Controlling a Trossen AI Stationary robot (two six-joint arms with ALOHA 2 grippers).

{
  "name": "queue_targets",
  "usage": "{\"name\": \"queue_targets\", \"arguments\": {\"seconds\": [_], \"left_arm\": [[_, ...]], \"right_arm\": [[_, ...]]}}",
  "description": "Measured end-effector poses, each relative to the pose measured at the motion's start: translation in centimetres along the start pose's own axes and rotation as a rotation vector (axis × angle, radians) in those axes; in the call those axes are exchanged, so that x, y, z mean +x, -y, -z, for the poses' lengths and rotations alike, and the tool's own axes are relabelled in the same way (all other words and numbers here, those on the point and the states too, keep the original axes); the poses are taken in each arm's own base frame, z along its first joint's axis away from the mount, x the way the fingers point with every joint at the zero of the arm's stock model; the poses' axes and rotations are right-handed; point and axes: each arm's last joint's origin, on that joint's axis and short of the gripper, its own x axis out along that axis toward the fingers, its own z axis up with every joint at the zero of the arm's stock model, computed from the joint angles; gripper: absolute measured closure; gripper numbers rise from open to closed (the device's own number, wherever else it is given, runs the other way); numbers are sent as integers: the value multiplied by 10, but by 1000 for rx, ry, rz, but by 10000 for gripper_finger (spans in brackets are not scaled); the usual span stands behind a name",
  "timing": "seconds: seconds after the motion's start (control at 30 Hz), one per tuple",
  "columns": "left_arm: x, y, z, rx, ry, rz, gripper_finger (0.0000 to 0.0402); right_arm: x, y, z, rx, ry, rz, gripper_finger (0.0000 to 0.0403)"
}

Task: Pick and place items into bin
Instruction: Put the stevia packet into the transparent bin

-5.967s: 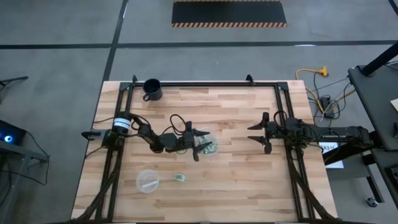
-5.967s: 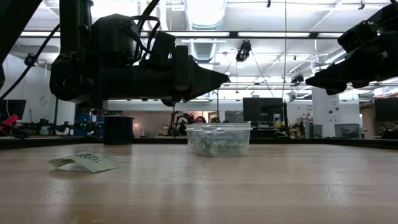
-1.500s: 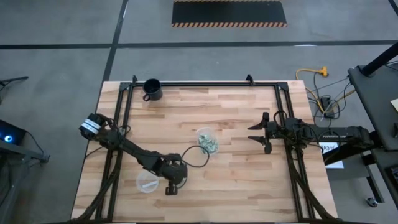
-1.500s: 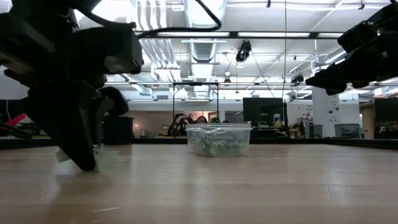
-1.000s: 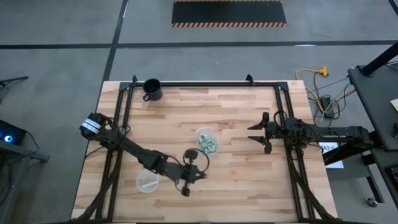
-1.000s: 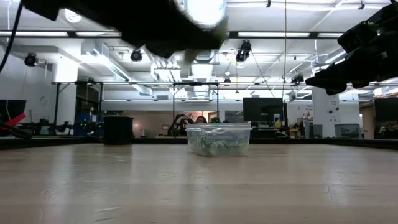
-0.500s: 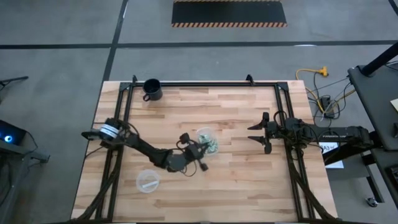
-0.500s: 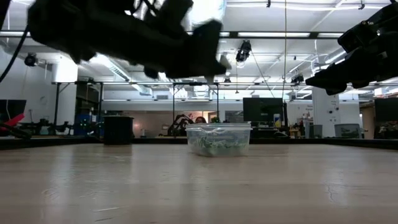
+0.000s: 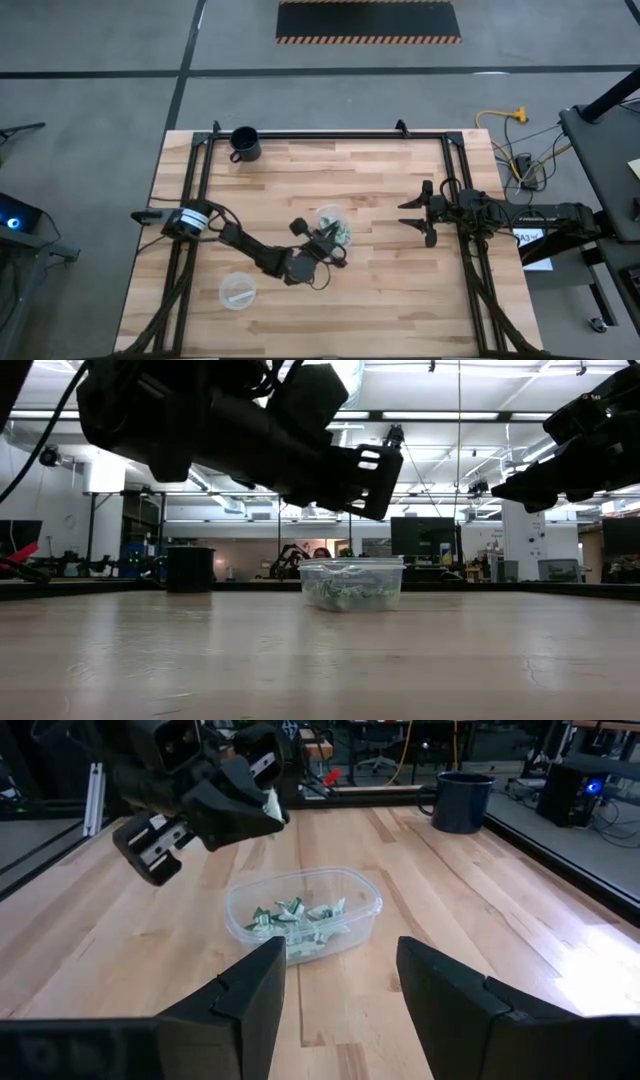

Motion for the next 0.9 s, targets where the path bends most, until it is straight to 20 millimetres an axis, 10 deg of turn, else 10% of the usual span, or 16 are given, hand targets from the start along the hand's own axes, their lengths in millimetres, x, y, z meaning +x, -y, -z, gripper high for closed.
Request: {"name": "queue_targets", "arguments": {"seconds": [0.9], "left_arm": [[0,0,2,17,-5,7,382]], "right_arm": [[0,0,0,0,0,0,220]]}}
